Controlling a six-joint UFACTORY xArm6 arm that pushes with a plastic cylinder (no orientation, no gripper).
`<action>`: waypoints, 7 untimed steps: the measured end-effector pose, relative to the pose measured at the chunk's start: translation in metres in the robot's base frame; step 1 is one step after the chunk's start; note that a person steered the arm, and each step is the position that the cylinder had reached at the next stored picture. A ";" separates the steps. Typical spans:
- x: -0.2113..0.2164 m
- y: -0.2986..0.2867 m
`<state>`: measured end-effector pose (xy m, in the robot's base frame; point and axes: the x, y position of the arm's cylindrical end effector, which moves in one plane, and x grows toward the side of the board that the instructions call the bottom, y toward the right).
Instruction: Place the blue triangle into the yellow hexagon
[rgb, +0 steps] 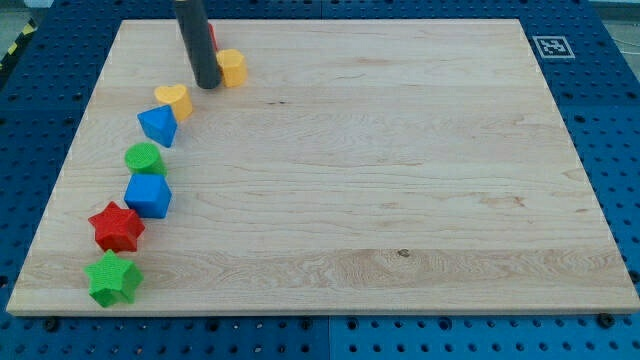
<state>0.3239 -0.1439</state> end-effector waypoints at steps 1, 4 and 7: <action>0.000 0.024; 0.000 -0.097; 0.050 -0.130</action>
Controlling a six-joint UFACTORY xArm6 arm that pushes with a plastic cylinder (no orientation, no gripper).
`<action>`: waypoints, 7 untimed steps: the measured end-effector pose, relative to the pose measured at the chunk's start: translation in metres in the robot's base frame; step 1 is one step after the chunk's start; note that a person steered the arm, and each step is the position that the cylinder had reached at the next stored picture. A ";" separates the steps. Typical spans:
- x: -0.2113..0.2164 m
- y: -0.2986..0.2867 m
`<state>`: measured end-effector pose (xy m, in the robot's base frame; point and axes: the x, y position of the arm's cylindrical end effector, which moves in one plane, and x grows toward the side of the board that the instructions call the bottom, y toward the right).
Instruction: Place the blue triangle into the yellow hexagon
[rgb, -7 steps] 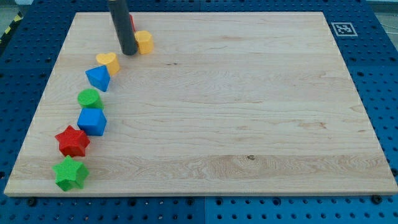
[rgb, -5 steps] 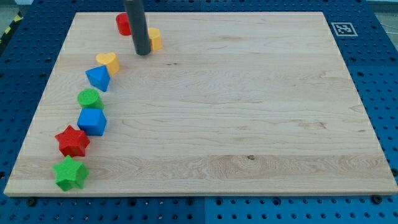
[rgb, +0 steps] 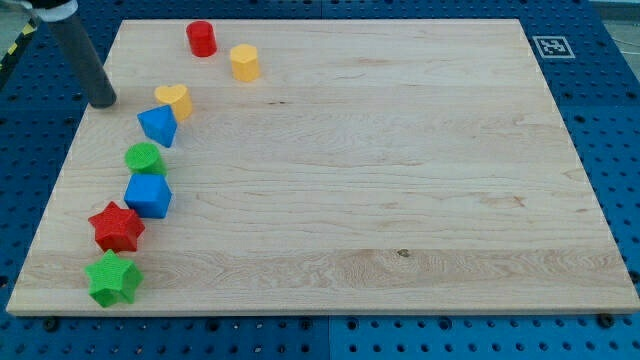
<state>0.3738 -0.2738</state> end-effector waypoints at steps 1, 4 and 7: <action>0.025 0.006; 0.030 0.028; 0.029 0.088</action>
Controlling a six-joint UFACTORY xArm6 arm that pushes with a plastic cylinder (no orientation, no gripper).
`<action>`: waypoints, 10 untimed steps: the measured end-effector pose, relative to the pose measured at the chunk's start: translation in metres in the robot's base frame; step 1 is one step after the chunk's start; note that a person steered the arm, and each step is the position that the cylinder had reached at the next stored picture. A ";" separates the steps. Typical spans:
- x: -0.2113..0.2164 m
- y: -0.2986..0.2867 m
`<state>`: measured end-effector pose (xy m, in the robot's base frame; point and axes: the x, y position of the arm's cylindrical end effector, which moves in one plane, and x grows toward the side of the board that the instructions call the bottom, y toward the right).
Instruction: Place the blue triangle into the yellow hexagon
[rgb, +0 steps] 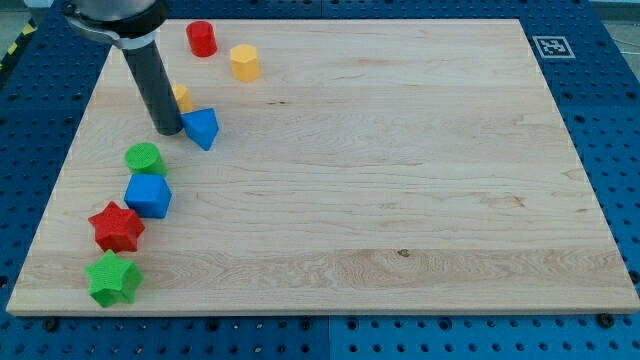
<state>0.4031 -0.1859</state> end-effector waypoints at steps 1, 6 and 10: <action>-0.004 0.000; 0.055 0.011; 0.010 0.034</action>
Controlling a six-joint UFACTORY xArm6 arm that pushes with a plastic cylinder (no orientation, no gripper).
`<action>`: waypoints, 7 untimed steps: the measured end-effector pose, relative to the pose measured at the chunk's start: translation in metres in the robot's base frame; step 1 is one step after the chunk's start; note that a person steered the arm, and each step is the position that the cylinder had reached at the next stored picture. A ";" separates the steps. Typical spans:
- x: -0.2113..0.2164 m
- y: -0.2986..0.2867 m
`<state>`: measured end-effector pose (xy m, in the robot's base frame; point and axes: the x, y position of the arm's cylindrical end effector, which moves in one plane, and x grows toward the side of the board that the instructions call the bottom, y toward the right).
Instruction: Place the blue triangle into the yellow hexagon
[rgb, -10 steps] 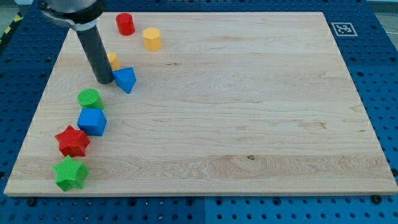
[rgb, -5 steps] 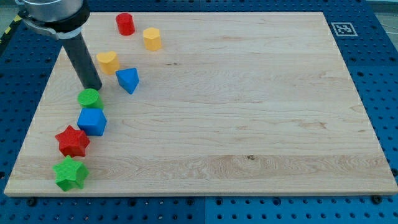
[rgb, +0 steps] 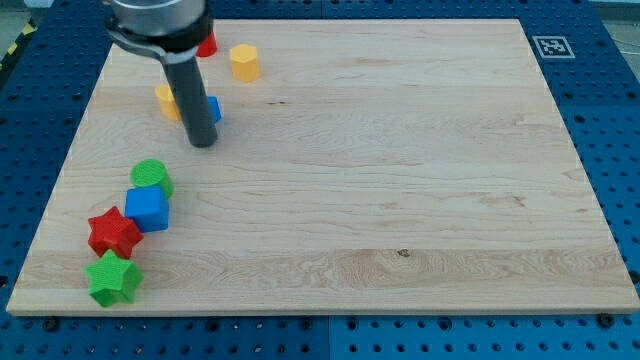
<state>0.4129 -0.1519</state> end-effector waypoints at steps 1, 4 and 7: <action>-0.026 -0.015; -0.063 -0.010; -0.072 0.041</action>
